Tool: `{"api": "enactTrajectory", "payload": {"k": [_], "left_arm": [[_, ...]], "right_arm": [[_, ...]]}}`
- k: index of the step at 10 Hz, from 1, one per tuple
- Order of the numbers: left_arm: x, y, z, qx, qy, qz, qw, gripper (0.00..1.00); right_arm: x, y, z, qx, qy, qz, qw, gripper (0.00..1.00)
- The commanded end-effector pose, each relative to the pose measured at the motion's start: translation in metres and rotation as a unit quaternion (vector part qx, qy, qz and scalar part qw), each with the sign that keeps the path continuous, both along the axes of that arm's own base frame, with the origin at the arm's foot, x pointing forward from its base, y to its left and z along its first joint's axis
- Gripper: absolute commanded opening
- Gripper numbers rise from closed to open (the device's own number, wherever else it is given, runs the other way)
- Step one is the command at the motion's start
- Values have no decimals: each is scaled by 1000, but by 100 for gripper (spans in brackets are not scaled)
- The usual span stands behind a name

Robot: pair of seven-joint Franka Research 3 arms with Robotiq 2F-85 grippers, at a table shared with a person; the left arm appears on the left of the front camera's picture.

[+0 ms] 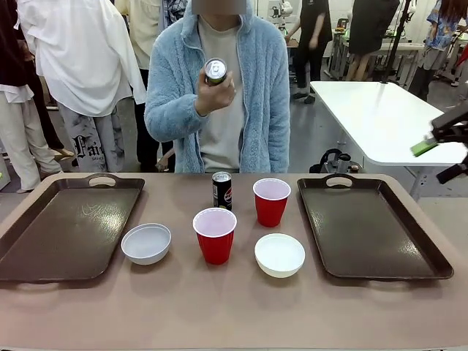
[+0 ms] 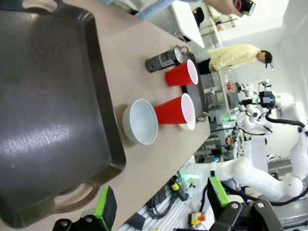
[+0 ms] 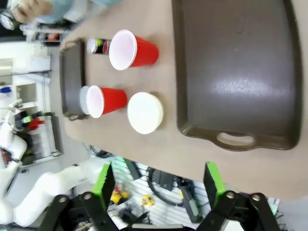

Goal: Prepare tableware on both trays.
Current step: Pick up a Picnic Bowl from the table and place it on a Handle tray.

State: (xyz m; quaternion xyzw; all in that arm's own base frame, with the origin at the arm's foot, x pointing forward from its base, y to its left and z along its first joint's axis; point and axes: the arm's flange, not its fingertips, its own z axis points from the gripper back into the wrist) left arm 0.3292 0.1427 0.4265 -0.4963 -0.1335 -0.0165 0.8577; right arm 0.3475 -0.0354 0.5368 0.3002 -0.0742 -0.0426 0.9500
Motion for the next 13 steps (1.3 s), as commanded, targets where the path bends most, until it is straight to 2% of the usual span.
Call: {"api": "enactTrajectory", "payload": {"k": [1,3,5,7,8,9,10,13], "left_arm": [[0,1,1,-6,-4,3,1000,100],[0,1,1,-6,-4,3,1000,100],[0,1,1,-6,-4,3,1000,100],[0,1,1,-6,-4,3,1000,100],[0,1,1,-6,-4,3,1000,100],[0,1,1,-6,-4,3,1000,100],[0,1,1,-6,-4,3,1000,100],[0,1,1,-6,-4,3,1000,100]], "right_arm": [[23,65,2,-106,27,-6,994,100],[30,116,7,-171,28,-15,985,100],[25,180,0,-244,31,-16,969,100],[14,224,-36,-300,28,6,954,100],[8,230,-53,-306,27,21,951,100],[0,221,-54,-275,17,55,960,100],[2,232,-38,-292,30,21,956,100],[2,232,-38,-292,30,21,956,100]]}}
